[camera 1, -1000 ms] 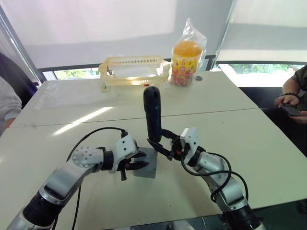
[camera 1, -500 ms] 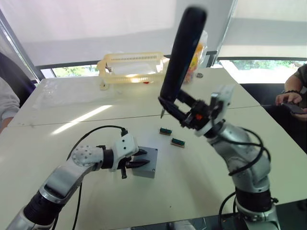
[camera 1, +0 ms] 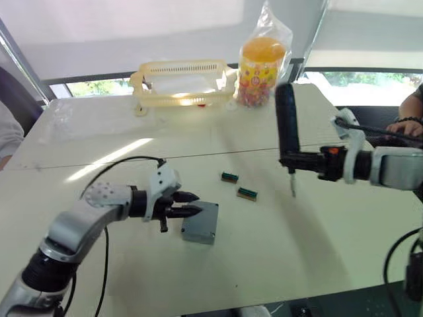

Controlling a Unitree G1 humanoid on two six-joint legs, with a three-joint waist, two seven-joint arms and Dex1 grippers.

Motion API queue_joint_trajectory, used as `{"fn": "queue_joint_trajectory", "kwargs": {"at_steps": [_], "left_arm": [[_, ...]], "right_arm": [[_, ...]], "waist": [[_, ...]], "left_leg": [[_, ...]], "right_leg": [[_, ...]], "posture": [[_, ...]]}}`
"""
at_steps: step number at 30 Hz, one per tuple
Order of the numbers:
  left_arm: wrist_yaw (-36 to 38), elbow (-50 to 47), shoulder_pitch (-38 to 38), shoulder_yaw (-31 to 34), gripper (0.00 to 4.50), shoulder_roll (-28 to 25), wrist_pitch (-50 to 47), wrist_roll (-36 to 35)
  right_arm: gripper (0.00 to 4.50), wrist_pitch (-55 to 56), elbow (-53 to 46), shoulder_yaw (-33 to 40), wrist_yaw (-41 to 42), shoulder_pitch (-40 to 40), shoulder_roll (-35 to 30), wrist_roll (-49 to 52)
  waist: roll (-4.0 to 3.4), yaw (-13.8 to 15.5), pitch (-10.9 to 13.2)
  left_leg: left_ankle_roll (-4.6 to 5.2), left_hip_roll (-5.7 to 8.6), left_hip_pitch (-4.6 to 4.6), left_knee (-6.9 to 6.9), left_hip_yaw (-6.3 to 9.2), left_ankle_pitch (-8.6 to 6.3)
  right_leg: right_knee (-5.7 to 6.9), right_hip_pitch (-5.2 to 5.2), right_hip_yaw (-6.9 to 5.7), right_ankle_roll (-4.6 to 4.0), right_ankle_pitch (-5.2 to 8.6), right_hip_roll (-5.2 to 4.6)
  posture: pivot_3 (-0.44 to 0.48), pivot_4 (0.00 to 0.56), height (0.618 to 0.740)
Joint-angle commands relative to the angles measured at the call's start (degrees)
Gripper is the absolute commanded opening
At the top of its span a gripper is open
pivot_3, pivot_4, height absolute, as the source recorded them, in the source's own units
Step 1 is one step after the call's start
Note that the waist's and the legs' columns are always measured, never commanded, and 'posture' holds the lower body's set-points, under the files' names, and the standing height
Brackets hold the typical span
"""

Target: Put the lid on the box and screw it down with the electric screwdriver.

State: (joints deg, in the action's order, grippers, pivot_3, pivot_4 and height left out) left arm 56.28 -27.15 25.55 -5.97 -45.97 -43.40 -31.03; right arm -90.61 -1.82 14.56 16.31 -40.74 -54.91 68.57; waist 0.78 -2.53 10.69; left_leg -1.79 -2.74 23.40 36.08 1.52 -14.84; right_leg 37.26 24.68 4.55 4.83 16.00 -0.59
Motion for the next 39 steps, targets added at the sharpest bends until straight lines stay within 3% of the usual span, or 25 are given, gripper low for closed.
{"fn": "queue_joint_trajectory", "kwargs": {"at_steps": [1,5,18,23,24,28,32,35,39], "left_arm": [[1.74,-4.8,1.16,2.3,1.52,-2.95,-2.35,-3.38],[1.99,-7.2,1.39,3.3,1.52,-6.12,-4.14,-4.79],[-1.57,-10.85,-2.26,4.97,1.52,-8.75,-5.35,-4.93],[-0.91,-7.24,-0.97,7.22,1.52,-10.96,-3.96,-3.9],[-0.66,-6.27,-0.84,7.69,1.52,-11.43,-3.69,-3.7],[-0.11,-2.08,-2.19,9.05,1.52,-12.57,-2.98,-3.11],[-1.77,-0.21,-7.45,10.15,1.52,-11.44,-3.49,-3.1],[-4.21,0.35,-12.3,9.97,1.52,-9.73,-2.7,-1.9],[-9.23,0.76,-15.0,9.45,1.52,-4.21,-1.74,-0.71]], "right_arm": [[1.76,-1.89,3.52,-3.1,3.05,-0.02,-4.08,0.02],[1.76,-1.89,9.02,-9.14,6.16,-0.11,-6.6,-3.72],[1.76,1.9,20.73,-22.5,17.82,-7.79,-2.29,-21.29],[4.15,5.55,20.1,-25.35,21.38,-7.96,-2.88,-27.11],[4.44,6.57,19.85,-25.39,21.64,-7.85,-2.92,-28.21],[4.44,19.29,17.29,-25.65,24.27,-7.54,-3.46,-34.82],[4.44,20.41,6.66,-16.43,29.13,-6.41,-0.44,-27.69],[4.44,27.87,-10.98,-14.13,31.83,4.32,0.9,-26.2],[4.44,28.64,-25.29,-13.17,27.79,14.27,7.94,-22.56]], "waist": [[-0.13,-0.08,0.09],[-0.22,0.09,0.26],[-0.21,0.03,0.28],[-0.19,0.03,0.27],[-0.19,0.03,0.27],[-0.21,-0.01,0.28],[-0.28,-0.29,0.33],[-0.16,0.06,0.25],[-0.15,0.82,0.25]], "left_leg": [[0.1,0.0,0.02,-0.03,-0.02,-0.06],[0.28,0.01,0.11,0.02,-0.1,-0.16],[0.17,0.02,0.06,0.34,-0.15,-0.1],[0.17,0.02,0.06,0.4,-0.15,-0.1],[0.17,0.01,0.05,0.43,-0.14,-0.1],[0.17,0.02,0.06,0.71,-0.15,-0.1],[0.17,0.01,0.07,0.91,-0.24,-0.11],[0.22,-0.04,0.04,0.9,-0.06,-0.13],[0.28,-0.03,0.09,0.95,0.16,-0.18]], "right_leg": [[-0.04,0.04,0.03,0.01,0.03,0.02],[-0.06,0.14,0.07,0.04,0.07,0.0],[0.1,0.07,0.11,0.05,0.01,0.0],[0.1,0.03,0.09,0.05,0.01,-0.01],[0.11,0.0,0.08,0.05,0.01,0.0],[0.13,-0.1,0.08,0.07,-0.01,-0.02],[0.22,-0.12,0.15,0.2,-0.08,-0.04],[0.36,-0.15,0.02,0.2,-0.08,0.02],[0.4,-0.24,-0.18,0.19,-0.07,0.01]], "posture": [[0.0,0.15,0.74],[0.0,0.15,0.74],[0.0,0.15,0.74],[0.0,0.15,0.74],[0.0,0.15,0.74],[0.0,0.15,0.74],[0.0,0.15,0.74],[0.0,0.15,0.74],[0.0,0.15,0.74]]}}
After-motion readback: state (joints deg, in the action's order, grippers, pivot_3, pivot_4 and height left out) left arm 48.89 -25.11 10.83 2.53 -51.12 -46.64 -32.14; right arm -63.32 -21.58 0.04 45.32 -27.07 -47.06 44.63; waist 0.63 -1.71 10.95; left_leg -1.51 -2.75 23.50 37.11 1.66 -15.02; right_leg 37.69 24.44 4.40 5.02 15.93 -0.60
